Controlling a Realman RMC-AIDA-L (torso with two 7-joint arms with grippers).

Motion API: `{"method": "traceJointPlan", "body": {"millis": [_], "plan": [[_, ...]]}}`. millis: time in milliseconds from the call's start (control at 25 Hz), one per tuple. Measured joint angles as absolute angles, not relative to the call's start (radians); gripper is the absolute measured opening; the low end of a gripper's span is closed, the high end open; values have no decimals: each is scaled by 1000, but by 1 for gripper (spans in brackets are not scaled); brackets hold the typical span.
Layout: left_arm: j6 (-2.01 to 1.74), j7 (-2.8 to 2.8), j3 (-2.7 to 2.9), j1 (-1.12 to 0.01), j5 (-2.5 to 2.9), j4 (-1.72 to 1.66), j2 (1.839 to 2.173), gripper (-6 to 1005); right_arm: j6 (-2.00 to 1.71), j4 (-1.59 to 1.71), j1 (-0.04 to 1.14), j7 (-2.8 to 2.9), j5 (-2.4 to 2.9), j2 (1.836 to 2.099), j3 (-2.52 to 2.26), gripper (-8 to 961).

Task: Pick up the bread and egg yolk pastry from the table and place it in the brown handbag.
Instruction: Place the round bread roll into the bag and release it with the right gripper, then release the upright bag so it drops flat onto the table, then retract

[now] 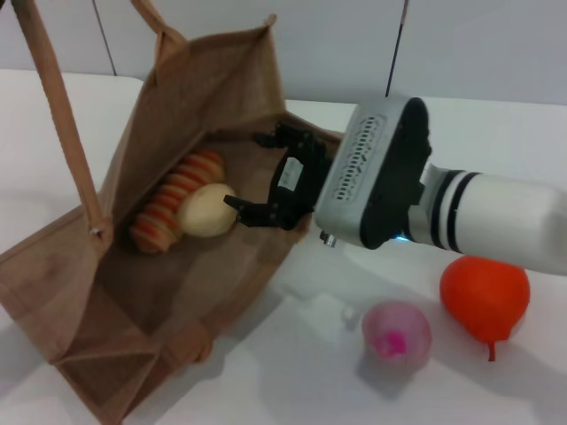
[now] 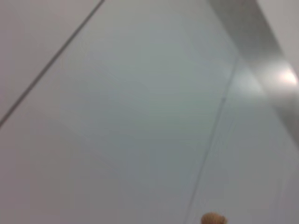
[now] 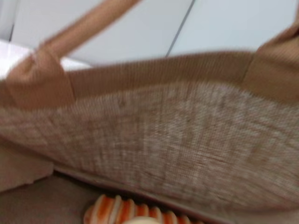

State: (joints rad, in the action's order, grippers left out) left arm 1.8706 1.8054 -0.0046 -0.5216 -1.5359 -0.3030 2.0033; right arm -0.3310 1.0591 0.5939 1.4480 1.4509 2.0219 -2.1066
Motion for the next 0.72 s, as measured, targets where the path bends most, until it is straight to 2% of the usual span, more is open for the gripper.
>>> {"method": "traceJointPlan", "body": {"millis": [440,720], "plan": [[1703,1868,1,-520,-1567,-301,2024,130,-410,1215,386,1440,1452,2014,-1887,882],[1656,2011,9,-539,-1526,-274,2031,131,-627,1155,352,1307,1260,2016,-1686,880]]}}
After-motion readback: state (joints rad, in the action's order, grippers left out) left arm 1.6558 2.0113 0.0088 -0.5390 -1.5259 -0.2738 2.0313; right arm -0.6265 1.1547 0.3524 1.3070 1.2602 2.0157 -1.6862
